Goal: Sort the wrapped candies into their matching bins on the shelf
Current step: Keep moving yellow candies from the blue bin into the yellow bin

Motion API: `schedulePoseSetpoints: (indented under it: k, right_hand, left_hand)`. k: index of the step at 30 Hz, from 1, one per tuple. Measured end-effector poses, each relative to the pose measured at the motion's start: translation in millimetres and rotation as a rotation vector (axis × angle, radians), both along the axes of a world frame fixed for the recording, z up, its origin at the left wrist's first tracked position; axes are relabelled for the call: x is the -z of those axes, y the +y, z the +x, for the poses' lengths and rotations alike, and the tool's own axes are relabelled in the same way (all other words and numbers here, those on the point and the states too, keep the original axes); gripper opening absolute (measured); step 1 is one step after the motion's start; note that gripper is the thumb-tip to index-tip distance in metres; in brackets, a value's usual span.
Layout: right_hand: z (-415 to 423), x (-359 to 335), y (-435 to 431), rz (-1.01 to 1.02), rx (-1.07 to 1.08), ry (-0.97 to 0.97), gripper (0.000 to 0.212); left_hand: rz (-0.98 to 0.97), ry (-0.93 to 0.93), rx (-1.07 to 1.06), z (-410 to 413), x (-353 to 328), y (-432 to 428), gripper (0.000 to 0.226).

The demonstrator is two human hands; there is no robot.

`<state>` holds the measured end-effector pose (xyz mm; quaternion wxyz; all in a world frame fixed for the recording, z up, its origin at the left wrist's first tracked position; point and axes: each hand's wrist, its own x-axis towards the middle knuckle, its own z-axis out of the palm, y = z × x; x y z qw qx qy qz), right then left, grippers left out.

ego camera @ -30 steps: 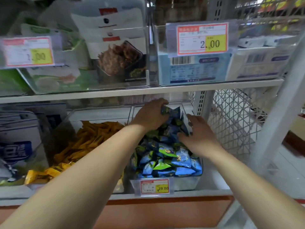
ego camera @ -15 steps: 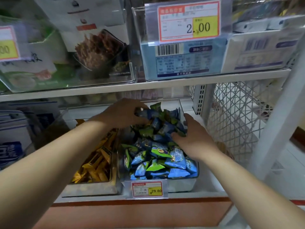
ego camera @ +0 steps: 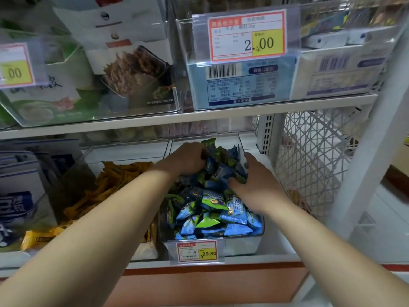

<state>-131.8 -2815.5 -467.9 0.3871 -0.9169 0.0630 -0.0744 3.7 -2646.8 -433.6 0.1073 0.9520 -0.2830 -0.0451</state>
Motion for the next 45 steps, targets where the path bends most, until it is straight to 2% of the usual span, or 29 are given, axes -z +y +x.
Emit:
schedulePoseSetpoints:
  k: [5,9,11,14,17,20,22,23,24,26,27,29,31,33,36,39,40,42,43,45]
  right_hand:
    - [0.2,-1.1,0.1,-0.012,0.002,0.010,0.083]
    - [-0.4,-4.7,-1.6,-0.074,-0.011,0.047,0.086]
    - [-3.1,-10.6,-1.8,-0.174,0.010,-0.004,0.081]
    - [-7.7,-26.3,2.6,-0.300,0.018,-0.256,0.064]
    - [-11.8,-42.1,17.0,-0.226,-0.072,-0.383,0.048]
    - [-16.0,-44.2,31.7,-0.149,-0.201,-0.343,0.041]
    - [-15.5,-41.7,29.2,-0.100,-0.177,-0.315,0.039]
    - [-13.9,-40.8,23.8,-0.082,-0.134,-0.319,0.035]
    - [-12.3,-39.5,16.6,-0.075,-0.082,-0.331,0.028]
    - [-8.1,-35.9,0.7,-0.069,0.011,-0.349,0.015]
    - [-6.8,-34.0,-5.3,-0.066,0.044,-0.354,0.013]
    - [-5.6,-30.1,-13.2,-0.069,0.076,-0.352,0.015]
    - [-5.7,-27.5,-15.3,-0.088,0.069,-0.344,0.016]
    - [-4.9,-25.2,-13.8,-0.110,0.041,-0.326,0.016]
    - [-2.2,-21.7,-9.1,-0.136,0.009,-0.312,0.010]
    - [-4.3,-21.4,-2.6,-0.119,-0.015,-0.297,0.032]
    - [-5.9,-22.1,-0.5,-0.095,-0.018,-0.295,0.036]
    - [-9.2,-24.6,5.3,-0.037,-0.023,-0.314,0.030]
    - [-11.0,-26.8,10.0,0.004,-0.023,-0.340,0.024]
    - [-15.7,-32.7,23.2,0.096,-0.032,-0.418,0.013]
  left_hand:
    - [0.011,0.065,0.009,-1.6,-2.4,10.1,0.035]
    - [-0.125,-0.062,-0.002,-10.8,-11.9,21.9,0.025]
    - [-0.280,-0.114,-0.065,-18.5,-20.9,29.0,0.016]
    - [-0.625,-0.145,-0.179,-36.9,-34.8,36.0,0.014]
    - [-1.015,0.041,-0.182,-65.4,-39.3,33.1,0.022]
    - [-1.209,0.265,-0.126,-90.0,-30.0,22.7,0.029]
    - [-1.300,0.368,-0.139,-91.3,-24.7,16.1,0.029]
    - [-1.304,0.362,-0.170,-86.6,-22.2,13.7,0.028]
    - [-1.221,0.268,-0.218,-77.8,-20.2,12.3,0.026]
    - [-0.767,-0.033,-0.247,-54.4,-16.7,13.5,0.016]
    - [-0.526,-0.069,-0.220,-44.3,-15.2,14.0,0.009]
    - [-0.151,0.047,-0.157,-27.9,-12.7,11.3,0.027]
    - [0.022,0.130,-0.120,-18.9,-10.6,6.1,0.042]
    - [0.017,0.141,-0.103,-15.1,-7.4,4.0,0.042]
    - [-0.102,0.097,-0.107,-16.4,-1.8,9.4,0.023]
    - [-0.247,-0.032,-0.097,-23.8,-4.2,17.0,0.014]
    - [-0.313,-0.076,-0.112,-28.5,-8.8,19.3,0.012]
    - [-0.484,-0.144,-0.179,-42.0,-20.5,23.6,0.014]
    - [-0.594,-0.130,-0.219,-50.7,-26.6,26.3,0.017]
    - [-0.887,0.028,-0.255,-73.7,-37.8,33.3,0.022]
